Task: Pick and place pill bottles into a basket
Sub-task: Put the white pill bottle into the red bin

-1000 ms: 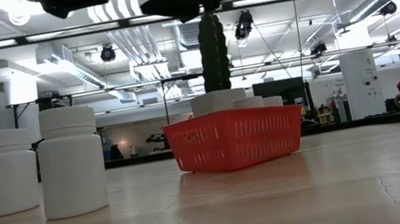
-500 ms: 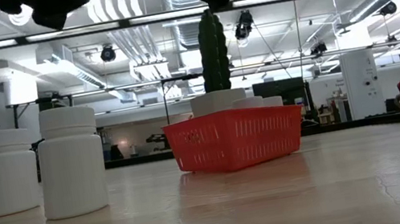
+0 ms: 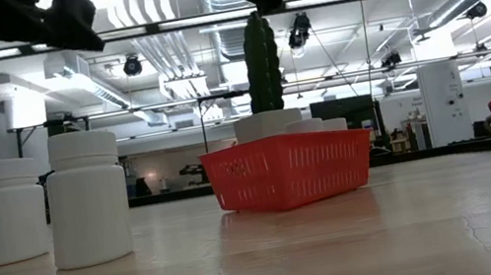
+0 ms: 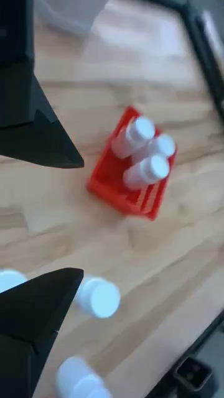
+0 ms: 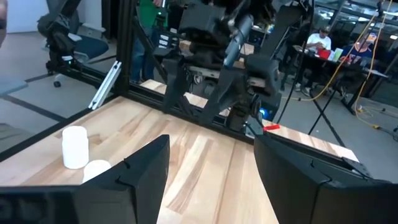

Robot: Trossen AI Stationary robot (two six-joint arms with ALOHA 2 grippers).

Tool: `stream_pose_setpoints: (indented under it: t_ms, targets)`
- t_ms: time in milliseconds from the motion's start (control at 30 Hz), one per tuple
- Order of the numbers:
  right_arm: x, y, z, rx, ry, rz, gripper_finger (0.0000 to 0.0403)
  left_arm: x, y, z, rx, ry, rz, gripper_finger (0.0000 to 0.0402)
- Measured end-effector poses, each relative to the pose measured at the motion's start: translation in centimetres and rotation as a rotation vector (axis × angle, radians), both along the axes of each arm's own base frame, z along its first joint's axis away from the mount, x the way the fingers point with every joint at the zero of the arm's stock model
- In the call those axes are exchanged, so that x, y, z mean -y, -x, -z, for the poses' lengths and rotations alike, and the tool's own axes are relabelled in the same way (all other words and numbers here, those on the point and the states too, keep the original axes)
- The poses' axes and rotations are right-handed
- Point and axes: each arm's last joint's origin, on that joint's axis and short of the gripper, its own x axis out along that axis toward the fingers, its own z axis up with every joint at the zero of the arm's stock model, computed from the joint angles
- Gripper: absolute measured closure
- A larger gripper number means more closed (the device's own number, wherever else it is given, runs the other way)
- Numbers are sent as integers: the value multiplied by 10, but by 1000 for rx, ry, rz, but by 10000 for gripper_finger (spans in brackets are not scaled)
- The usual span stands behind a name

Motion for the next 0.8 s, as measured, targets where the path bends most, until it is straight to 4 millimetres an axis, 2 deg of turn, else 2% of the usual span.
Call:
stream_pose_setpoints:
  t_ms: [433,800]
  targets:
    - [0,0,0,-3,-8,-2,179,41,-29,8,-244,-47,141,143]
    - [0,0,0,-5,-16,-1,179,52,-42,41,-454,-79,81,143]
